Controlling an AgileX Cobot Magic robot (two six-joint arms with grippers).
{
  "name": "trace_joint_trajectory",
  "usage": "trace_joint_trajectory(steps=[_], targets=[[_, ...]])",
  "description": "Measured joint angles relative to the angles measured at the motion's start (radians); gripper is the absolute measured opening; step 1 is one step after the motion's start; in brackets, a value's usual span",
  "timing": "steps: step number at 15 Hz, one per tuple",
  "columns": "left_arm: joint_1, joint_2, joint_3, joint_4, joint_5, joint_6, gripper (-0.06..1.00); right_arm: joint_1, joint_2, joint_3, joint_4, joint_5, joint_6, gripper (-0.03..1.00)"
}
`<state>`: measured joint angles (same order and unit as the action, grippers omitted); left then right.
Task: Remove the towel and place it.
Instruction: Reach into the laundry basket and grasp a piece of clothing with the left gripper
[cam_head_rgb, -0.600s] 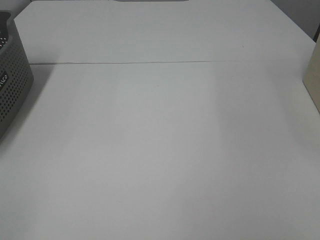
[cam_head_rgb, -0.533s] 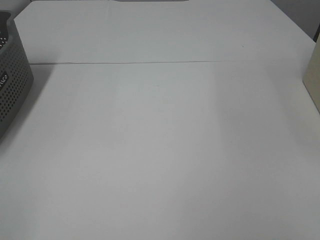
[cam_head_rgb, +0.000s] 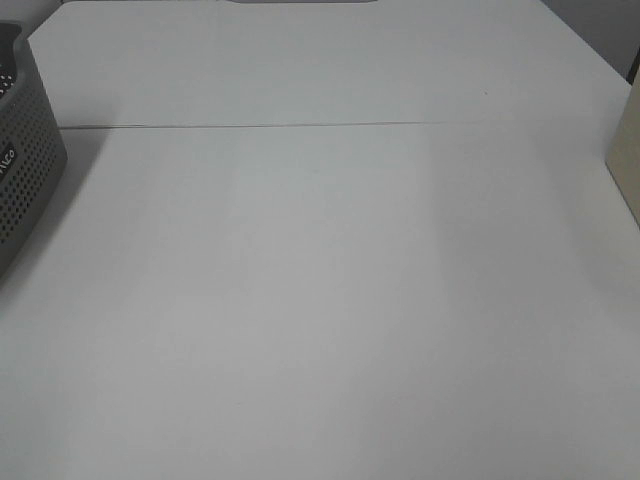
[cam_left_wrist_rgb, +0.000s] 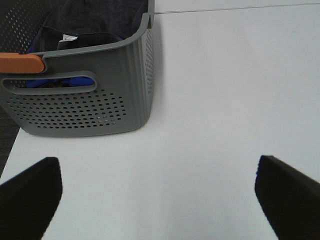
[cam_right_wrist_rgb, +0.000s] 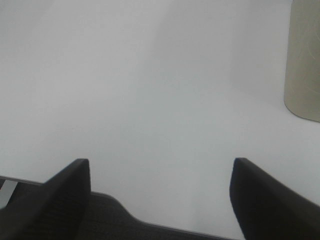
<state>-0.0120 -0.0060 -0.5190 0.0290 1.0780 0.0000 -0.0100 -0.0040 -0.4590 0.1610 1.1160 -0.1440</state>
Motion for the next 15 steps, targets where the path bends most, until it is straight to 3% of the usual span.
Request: trace_joint_trajectory(steps=[13,15], targets=[[0.0,0.0,0.0,0.001,0.0,0.0,0.99,0.0,0.0,0.0,0.0,0.0,0.0,0.76],[0.0,0.009,-0.009,0.001,0.005,0.049,0.99,0.0,0.0,0.0,0.0,0.0,0.0,0.76]])
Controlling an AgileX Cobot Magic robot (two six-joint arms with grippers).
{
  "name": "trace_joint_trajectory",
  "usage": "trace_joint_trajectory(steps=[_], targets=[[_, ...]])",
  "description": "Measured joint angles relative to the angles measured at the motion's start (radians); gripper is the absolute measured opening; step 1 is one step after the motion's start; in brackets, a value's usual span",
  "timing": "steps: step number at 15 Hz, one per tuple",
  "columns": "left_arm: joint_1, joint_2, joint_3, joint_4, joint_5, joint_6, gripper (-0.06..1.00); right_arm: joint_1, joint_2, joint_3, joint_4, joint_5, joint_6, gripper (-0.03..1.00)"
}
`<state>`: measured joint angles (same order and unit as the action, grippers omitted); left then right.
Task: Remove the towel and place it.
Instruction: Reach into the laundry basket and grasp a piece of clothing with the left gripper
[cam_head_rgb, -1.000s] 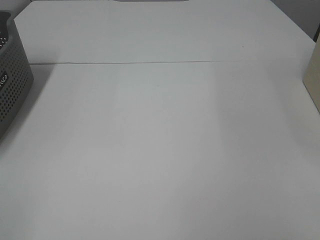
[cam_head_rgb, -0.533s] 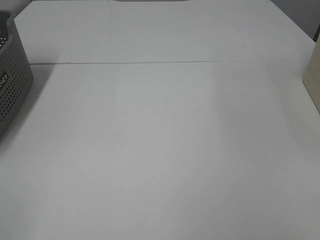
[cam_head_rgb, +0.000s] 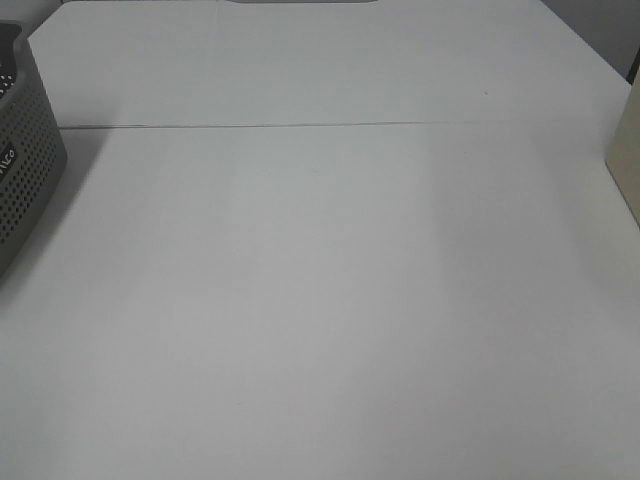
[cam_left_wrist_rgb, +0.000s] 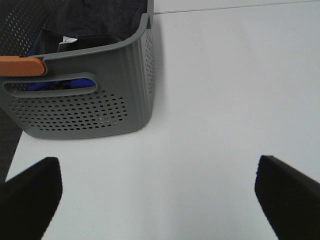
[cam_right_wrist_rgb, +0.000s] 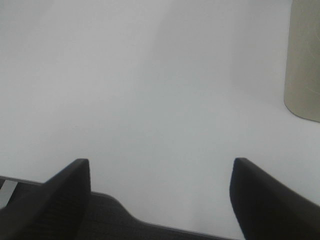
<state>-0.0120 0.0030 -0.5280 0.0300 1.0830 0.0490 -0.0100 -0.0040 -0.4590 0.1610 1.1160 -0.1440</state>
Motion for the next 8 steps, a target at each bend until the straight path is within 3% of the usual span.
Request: trace_joint_trajectory(steps=[4,5,7,8], targets=[[0.0,0.383,-0.266,0.008,0.124,0.377,0.99,0.0,0.0,0.0,0.0,0.0,0.0,0.76],[0.0,0.445,-0.307,0.009,0.13,0.416,0.99,0.0,0.0,0.0,0.0,0.0,0.0,0.76],[0.0,0.778,-0.546,0.067,0.133,0.618,0.99,0.0,0.0,0.0,0.0,0.0,0.0,0.76],[0.0,0.833,-0.59,0.086,0.134,0.633,0.99,0.0,0.0,0.0,0.0,0.0,0.0,0.76]])
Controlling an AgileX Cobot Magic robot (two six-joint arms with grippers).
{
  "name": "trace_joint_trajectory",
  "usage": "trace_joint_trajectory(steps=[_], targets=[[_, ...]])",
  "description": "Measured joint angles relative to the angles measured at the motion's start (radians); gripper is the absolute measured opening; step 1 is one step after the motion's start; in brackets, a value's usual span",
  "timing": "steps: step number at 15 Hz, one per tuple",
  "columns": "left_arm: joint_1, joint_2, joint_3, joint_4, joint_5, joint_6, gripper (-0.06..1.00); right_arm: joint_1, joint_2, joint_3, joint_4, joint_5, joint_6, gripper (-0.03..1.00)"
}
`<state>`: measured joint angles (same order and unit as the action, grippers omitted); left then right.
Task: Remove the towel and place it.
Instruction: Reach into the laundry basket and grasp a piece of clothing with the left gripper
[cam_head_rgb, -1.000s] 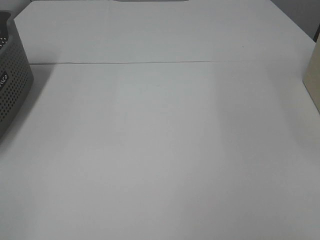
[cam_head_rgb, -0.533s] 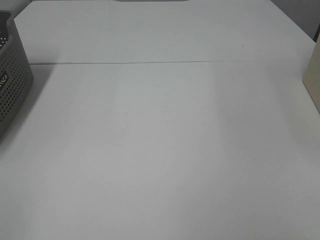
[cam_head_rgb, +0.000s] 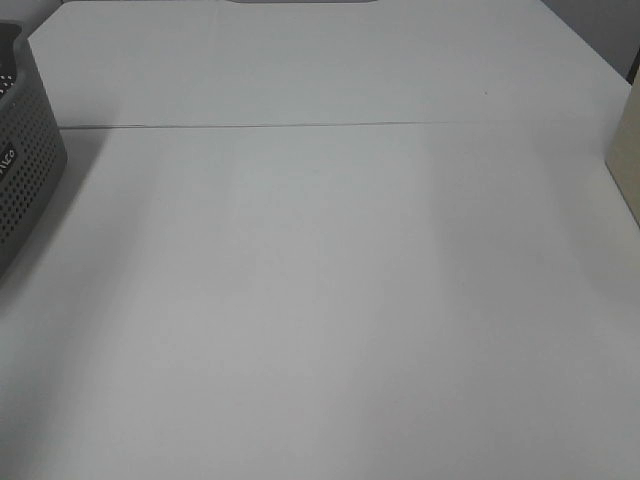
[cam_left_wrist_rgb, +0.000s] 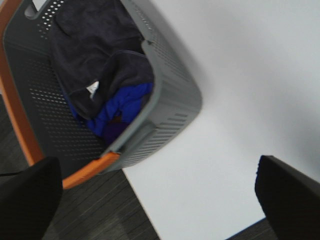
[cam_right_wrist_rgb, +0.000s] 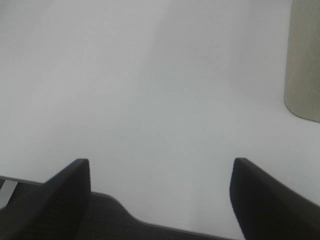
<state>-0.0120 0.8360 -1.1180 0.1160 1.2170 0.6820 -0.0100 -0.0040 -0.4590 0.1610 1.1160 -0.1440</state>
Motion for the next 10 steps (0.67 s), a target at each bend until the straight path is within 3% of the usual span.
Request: trace_joint_trajectory(steps=[4,10], targets=[[0.007,0.402,-0.282,0.155,-0.002,0.08,0.98,0.0,0.0,0.0,0.0,0.0,0.0,0.76],[0.208,0.835,-0.51,0.159,-0.003,0.236,0.98,0.0,0.0,0.0,0.0,0.0,0.0,0.76]])
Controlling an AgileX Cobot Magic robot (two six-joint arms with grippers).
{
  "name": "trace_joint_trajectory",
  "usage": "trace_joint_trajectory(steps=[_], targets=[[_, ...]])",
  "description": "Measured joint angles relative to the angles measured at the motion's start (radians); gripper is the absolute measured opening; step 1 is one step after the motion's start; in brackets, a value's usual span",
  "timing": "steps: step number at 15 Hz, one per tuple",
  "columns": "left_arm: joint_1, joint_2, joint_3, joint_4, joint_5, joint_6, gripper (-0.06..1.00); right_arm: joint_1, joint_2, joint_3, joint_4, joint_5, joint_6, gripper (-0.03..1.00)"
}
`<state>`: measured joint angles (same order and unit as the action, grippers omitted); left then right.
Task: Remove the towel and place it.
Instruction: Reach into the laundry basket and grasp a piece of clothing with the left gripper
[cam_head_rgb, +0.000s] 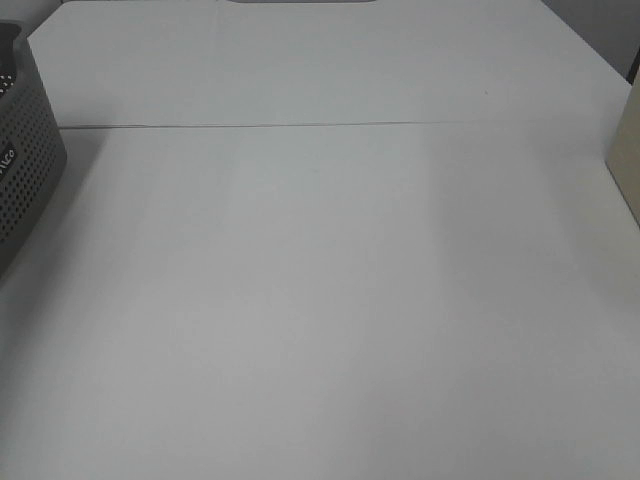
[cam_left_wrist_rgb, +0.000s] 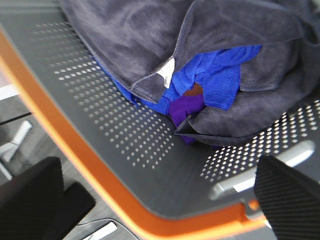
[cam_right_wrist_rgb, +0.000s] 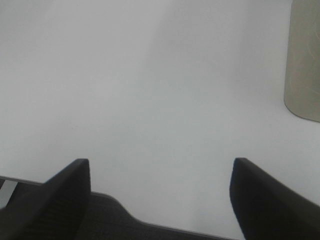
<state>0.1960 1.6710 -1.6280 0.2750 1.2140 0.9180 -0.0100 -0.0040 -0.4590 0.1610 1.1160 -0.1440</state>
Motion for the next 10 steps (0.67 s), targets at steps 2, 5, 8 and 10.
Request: trace_joint_trajectory(steps=[2,5,8,10], targets=[[0.042,0.141,-0.055,-0.034,-0.002,0.07,0.98,0.0,0.0,0.0,0.0,0.0,0.0,0.76],[0.049,0.408,-0.177,-0.038,-0.001,0.12,0.98,0.0,0.0,0.0,0.0,0.0,0.0,0.76],[0.049,0.52,-0.261,-0.038,-0.001,0.123,0.98,0.0,0.0,0.0,0.0,0.0,0.0,0.76],[0.049,0.565,-0.281,-0.046,-0.001,0.156,0.96,0.0,0.0,0.0,0.0,0.0,0.0,0.76]])
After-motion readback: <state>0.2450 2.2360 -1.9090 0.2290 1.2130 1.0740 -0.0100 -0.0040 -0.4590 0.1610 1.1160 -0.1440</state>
